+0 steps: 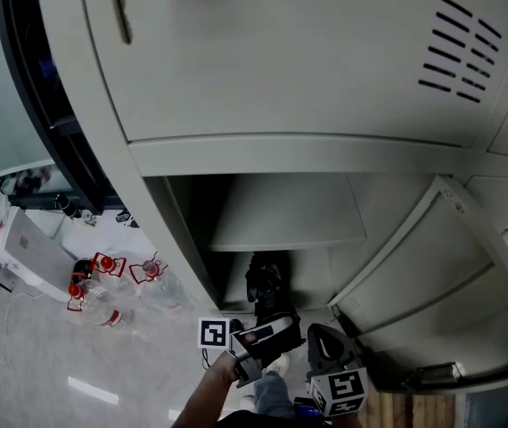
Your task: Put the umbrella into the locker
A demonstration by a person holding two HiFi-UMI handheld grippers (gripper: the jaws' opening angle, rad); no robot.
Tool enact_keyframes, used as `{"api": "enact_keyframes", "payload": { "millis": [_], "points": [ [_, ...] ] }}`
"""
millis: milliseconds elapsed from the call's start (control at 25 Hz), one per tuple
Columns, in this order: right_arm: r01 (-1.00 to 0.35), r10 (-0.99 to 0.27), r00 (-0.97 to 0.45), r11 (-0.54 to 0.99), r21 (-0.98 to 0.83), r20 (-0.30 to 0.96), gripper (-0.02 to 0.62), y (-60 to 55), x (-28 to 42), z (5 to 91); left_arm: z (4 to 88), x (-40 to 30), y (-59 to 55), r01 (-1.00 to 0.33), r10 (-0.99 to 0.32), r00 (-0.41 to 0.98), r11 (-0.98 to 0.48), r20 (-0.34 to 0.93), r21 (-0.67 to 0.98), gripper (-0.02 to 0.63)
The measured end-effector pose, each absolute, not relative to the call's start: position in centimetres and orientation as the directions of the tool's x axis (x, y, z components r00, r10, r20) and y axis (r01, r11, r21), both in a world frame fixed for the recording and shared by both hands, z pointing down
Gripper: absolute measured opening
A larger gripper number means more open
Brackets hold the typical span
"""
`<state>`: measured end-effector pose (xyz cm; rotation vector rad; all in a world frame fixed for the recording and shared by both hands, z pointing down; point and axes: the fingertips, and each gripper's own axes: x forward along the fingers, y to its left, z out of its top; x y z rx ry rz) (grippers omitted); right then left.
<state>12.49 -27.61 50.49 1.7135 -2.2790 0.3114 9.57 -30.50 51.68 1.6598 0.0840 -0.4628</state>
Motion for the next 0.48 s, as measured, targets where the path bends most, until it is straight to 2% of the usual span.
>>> {"api": "enact_keyframes", "payload": {
  "millis": [200, 480],
  "points": [
    [-0.958, -0.899, -0.274, 0.288, -0.011, 0.341, 0.002, -27.2, 11.9, 50.5, 52.0, 9.4, -30.7, 0.29, -0.249, 0.914, -0.146, -0.319, 0.946, 0.327],
    [-0.96, -0.906, -0.265, 0.28, -0.002, 0.331, 0.002, -26.4, 12.1, 50.0, 52.0, 9.0, -30.8, 0.26, -0.301, 0.908, -0.146, -0.293, 0.954, 0.333]
  ]
}}
